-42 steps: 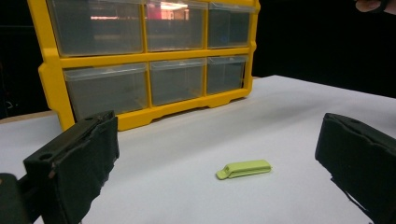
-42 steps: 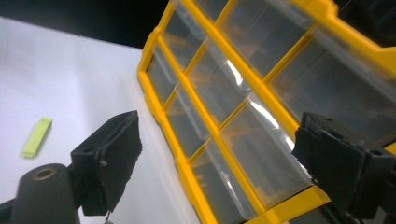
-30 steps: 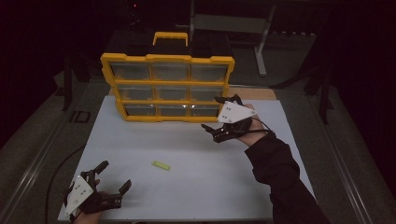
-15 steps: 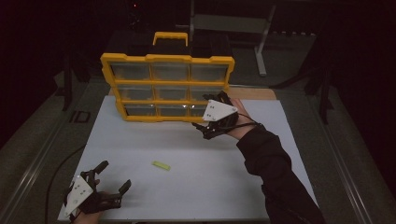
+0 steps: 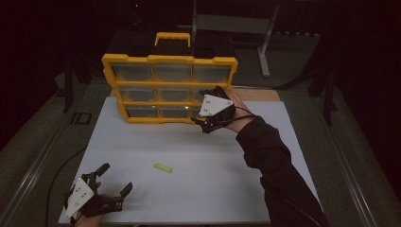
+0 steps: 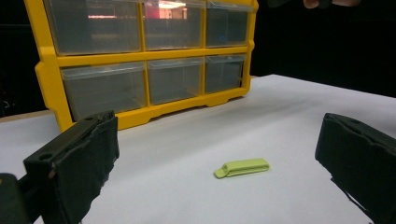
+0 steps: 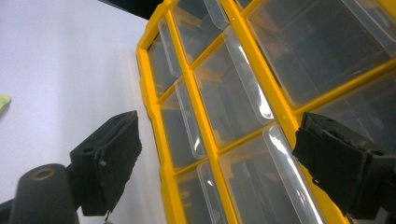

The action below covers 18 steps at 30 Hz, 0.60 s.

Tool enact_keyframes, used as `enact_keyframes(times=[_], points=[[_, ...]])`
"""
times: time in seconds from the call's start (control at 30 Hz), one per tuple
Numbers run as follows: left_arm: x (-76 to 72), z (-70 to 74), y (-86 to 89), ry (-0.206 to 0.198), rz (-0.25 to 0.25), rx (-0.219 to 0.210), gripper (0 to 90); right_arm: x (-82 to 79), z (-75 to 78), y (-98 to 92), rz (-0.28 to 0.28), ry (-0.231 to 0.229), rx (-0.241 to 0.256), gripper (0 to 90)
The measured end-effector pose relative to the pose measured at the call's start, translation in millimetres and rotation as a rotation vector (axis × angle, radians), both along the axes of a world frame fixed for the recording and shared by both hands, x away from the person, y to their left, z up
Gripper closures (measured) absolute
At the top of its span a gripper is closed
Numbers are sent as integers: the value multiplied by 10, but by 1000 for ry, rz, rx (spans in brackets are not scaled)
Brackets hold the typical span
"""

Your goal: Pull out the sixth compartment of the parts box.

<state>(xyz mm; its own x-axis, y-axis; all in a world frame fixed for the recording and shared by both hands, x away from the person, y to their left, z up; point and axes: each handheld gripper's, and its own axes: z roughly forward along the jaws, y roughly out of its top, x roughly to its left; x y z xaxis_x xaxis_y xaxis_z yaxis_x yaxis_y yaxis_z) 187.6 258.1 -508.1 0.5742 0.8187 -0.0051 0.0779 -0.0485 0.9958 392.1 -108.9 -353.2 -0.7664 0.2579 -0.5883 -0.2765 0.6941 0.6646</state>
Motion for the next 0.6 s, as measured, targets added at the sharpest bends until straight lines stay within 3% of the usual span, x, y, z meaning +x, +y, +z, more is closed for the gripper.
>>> enact_keyframes(times=[0.23,0.43,0.6], points=[[-7,1,5,-1,1,-2,3,157,-23,11,0,-3,0,139],[-11,0,20,1,5,-5,3,315,-62,11,38,4,-23,158],[-13,-1,27,2,8,-10,3,414,-83,26,53,-25,-45,174]])
